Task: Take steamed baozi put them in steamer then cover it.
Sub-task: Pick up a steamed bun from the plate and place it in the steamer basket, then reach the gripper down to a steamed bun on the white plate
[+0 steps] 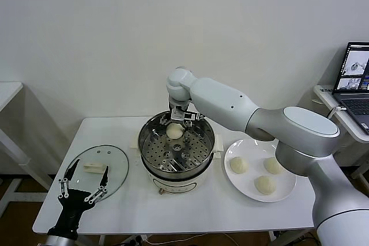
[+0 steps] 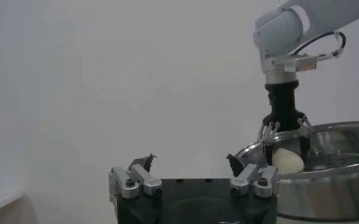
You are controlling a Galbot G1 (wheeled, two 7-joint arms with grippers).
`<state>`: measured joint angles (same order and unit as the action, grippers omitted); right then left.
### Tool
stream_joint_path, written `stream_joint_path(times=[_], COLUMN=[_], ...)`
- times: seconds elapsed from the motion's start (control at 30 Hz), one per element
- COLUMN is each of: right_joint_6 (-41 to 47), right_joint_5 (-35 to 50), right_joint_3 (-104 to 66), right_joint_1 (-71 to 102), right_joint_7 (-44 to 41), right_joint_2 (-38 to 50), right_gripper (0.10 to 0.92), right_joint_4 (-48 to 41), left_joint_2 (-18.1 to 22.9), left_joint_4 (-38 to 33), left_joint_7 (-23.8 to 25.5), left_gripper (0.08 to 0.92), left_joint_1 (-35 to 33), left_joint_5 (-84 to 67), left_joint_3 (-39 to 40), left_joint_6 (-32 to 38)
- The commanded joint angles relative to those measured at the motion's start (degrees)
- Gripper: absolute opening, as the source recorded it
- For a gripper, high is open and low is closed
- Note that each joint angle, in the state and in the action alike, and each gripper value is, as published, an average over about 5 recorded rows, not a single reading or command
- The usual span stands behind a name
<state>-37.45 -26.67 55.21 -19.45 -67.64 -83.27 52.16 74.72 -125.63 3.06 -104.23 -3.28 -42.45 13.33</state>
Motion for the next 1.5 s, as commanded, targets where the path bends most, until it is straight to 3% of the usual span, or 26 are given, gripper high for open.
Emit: stream_joint_path(times=[0.03, 0.33, 0.5, 0.8, 1.5], right_joint_6=[7.67, 34.92, 41.56, 46.30, 46.70], right_joint_5=[13.34, 47.19, 54.88, 54.44, 47.69], right_joint_3=[0.60, 15.11, 24.24, 30.97, 24.52], right_joint_1=[-5.47, -23.32, -25.30, -16.07, 3.03], right_joint_7=[-4.74, -5.55, -3.56, 2.33, 16.11], right_joint_2=[6.49, 25.26, 33.76, 40.74, 33.62], right_gripper=[0.822, 0.823, 0.823, 0.823, 0.823], right_joint_4=[8.98, 13.63, 16.09, 20.90, 12.25], left_joint_2=[0.00, 0.20, 0.10, 0.10, 0.46], left_joint_4=[-0.03, -0.53, -0.62, -0.68, -0.29], left_joint_7=[-0.07, -0.37, -0.52, -0.80, -1.71], left_gripper=[0.823, 0.823, 0.823, 0.823, 0.823], left_joint_1=[-0.03, 0.15, 0.20, 0.43, 0.31], left_joint_5=[0.00, 0.12, 0.20, 0.28, 0.37], left_joint_3=[-0.02, 0.59, 0.91, 1.37, 1.33], left_joint_6=[-0.07, -0.69, -0.81, -0.90, -0.72])
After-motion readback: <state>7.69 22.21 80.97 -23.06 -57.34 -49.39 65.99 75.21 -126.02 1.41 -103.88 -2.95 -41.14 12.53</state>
